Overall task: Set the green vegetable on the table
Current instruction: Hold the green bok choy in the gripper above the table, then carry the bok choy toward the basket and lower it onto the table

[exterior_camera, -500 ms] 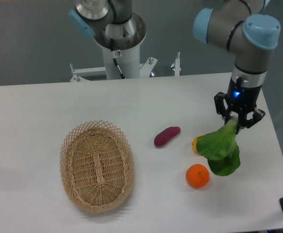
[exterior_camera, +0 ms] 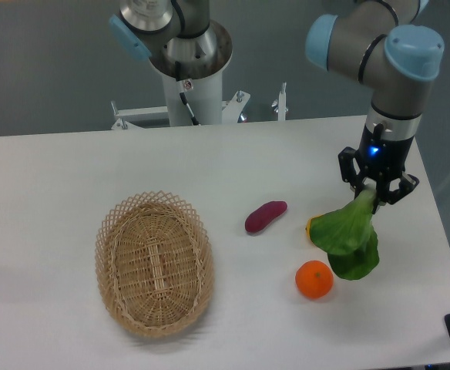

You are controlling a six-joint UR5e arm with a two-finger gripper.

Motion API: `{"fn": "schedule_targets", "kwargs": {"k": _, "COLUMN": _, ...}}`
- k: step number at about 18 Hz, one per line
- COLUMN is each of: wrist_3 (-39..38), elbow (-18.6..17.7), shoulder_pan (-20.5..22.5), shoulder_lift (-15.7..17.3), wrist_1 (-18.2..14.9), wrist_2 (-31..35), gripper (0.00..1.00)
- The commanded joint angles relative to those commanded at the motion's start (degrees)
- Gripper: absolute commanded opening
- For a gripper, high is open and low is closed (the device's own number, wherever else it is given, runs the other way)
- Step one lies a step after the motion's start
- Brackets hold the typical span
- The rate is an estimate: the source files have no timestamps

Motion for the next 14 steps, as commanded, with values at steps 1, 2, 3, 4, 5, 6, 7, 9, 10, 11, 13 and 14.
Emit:
{"fn": "schedule_targets", "kwargs": {"k": 1, "wrist_3": -0.4, "elbow": -1.0, "shoulder_pan": -1.1, "shoulder_lift": 0.2, "wrist_1": 0.1, "wrist_2": 1.8, "gripper": 0.33}}
{"fn": "schedule_targets", "kwargs": {"k": 2, "wrist_3": -1.2, "elbow": -1.8, "shoulder_pan": -1.9, "shoulder_lift": 0.3, "wrist_1": 0.8, "wrist_2": 3.5, "gripper": 0.33}}
{"fn": "schedule_targets", "kwargs": {"k": 3, "wrist_3": -2.2, "elbow": -2.9, "shoulder_pan": -2.6, "shoulder_lift": 0.4, "wrist_1": 1.8, "wrist_2": 4.8, "gripper": 0.33}}
{"fn": "schedule_targets", "kwargs": {"k": 4, "wrist_3": -2.9, "elbow": -4.2, "shoulder_pan": -3.0, "shoulder_lift": 0.4, "wrist_1": 3.5, "wrist_2": 5.2, "gripper": 0.33}}
{"fn": "schedule_targets", "kwargs": {"k": 5, "wrist_3": -3.3, "elbow": -5.5, "shoulder_pan": -3.2, "shoulder_lift": 0.6, "wrist_1": 5.2, "wrist_2": 5.2, "gripper": 0.33}}
{"fn": "schedule_targets", "kwargs": {"k": 6, "wrist_3": -4.3, "elbow": -7.0, "shoulder_pan": -4.0, "shoulder_lift": 0.5, "wrist_1": 6.9, "wrist_2": 5.2, "gripper": 0.33}}
{"fn": "schedule_targets", "kwargs": {"k": 7, "wrist_3": -5.6, "elbow": -8.5, "shoulder_pan": -4.7, "shoulder_lift": 0.5, "wrist_1": 8.8, "wrist_2": 5.3, "gripper": 0.33}}
{"fn": "schedule_targets", "kwargs": {"k": 9, "wrist_3": -8.2, "elbow": -10.7, "shoulder_pan": -6.2, "shoulder_lift": 0.4, "wrist_1": 11.9, "wrist_2": 5.3, "gripper": 0.33}}
{"fn": "schedule_targets", "kwargs": {"k": 10, "wrist_3": -9.7, "elbow": -11.3, "shoulder_pan": -7.2, "shoulder_lift": 0.2, "wrist_1": 12.8, "wrist_2": 5.3, "gripper": 0.33}}
{"fn": "schedule_targets", "kwargs": {"k": 11, "wrist_3": -11.1, "elbow": -11.3, "shoulder_pan": -8.3, "shoulder_lift": -0.2, "wrist_1": 13.1, "wrist_2": 5.3, "gripper": 0.33}}
{"fn": "schedule_targets", "kwargs": {"k": 13, "wrist_3": -12.5, "elbow": -11.3, "shoulder_pan": -10.0, "shoulder_lift": -1.6, "wrist_1": 13.8, "wrist_2": 5.3, "gripper": 0.33}}
{"fn": "schedule_targets", "kwargs": {"k": 14, "wrist_3": -12.5, "elbow": -11.4, "shoulder_pan": -10.8, "shoulder_lift": -1.9, "wrist_1": 14.3, "wrist_2": 5.3, "gripper": 0.33}}
